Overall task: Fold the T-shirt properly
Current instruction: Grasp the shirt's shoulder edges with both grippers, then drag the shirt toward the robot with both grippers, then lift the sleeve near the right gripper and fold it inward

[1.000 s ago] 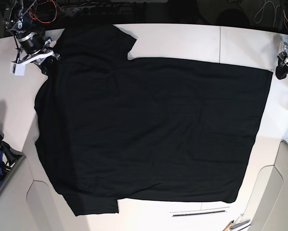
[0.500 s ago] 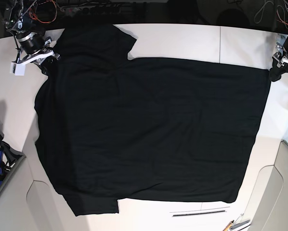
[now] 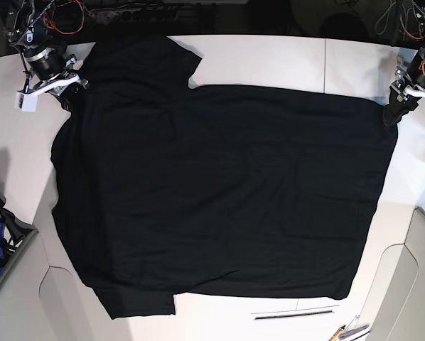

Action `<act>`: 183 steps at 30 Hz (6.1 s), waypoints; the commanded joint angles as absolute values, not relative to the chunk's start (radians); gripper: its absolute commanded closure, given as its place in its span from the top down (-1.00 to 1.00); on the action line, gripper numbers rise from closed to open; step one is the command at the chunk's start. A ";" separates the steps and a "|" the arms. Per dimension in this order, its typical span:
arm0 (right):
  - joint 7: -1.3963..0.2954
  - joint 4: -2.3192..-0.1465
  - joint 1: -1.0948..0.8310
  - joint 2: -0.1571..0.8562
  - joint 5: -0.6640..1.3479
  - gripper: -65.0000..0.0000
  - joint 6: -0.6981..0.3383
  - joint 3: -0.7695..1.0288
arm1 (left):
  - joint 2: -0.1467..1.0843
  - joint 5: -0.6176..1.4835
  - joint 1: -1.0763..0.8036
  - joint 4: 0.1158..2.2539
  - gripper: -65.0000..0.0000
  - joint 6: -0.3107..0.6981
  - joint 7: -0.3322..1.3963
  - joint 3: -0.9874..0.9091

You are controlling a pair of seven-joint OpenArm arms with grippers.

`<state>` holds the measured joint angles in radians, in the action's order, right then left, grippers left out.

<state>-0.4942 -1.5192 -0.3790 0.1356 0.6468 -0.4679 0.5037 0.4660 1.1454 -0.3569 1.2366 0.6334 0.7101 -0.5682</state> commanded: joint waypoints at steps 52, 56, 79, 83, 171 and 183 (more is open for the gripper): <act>-0.569 -1.685 -0.467 0.205 0.682 -1.00 -0.498 0.596 | 0.481 1.192 -0.511 1.438 -1.00 0.698 0.828 -0.623; -0.570 -1.747 -0.530 0.205 0.692 -1.00 -0.508 0.599 | 0.474 1.195 -0.566 1.482 -1.00 0.698 0.828 -0.676; -0.638 -1.839 -0.763 0.271 0.879 -1.00 -0.551 0.775 | 0.426 1.484 -0.691 1.546 -1.00 0.698 1.112 -0.932; -0.638 -1.840 -0.759 0.271 0.917 -1.00 -0.553 0.777 | 0.424 1.484 -0.689 1.547 -1.00 0.698 1.106 -0.932; -0.663 -1.890 -0.249 0.253 0.517 -0.34 -0.400 0.493 | 0.432 1.026 -0.299 1.571 -0.39 0.698 0.804 -0.788; -0.663 -1.912 -0.497 0.173 0.610 -0.34 -0.434 0.493 | 0.432 1.028 -0.300 1.571 -0.38 0.698 0.805 -0.788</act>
